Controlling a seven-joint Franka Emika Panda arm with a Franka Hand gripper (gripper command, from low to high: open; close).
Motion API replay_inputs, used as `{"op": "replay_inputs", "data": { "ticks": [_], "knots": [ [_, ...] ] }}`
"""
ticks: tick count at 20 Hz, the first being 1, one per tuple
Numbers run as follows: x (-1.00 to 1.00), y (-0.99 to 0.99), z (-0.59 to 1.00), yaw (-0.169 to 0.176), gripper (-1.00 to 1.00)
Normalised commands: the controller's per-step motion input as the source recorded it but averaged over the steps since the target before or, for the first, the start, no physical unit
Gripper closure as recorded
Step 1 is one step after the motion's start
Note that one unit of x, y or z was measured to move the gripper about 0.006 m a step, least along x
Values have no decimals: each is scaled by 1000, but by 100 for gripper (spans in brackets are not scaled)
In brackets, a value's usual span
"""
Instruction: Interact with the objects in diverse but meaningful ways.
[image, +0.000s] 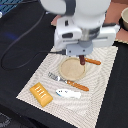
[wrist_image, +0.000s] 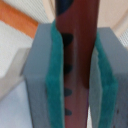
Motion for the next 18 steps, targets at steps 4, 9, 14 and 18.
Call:
{"op": "replay_inputs", "data": {
  "ticks": [4, 9, 14, 18],
  "knots": [
    [-1000, 182, 79, 14, 100],
    [-1000, 30, -5, 6, 100],
    [-944, -96, -109, 0, 100],
    [-561, -338, -268, 0, 100]
  ]
}}
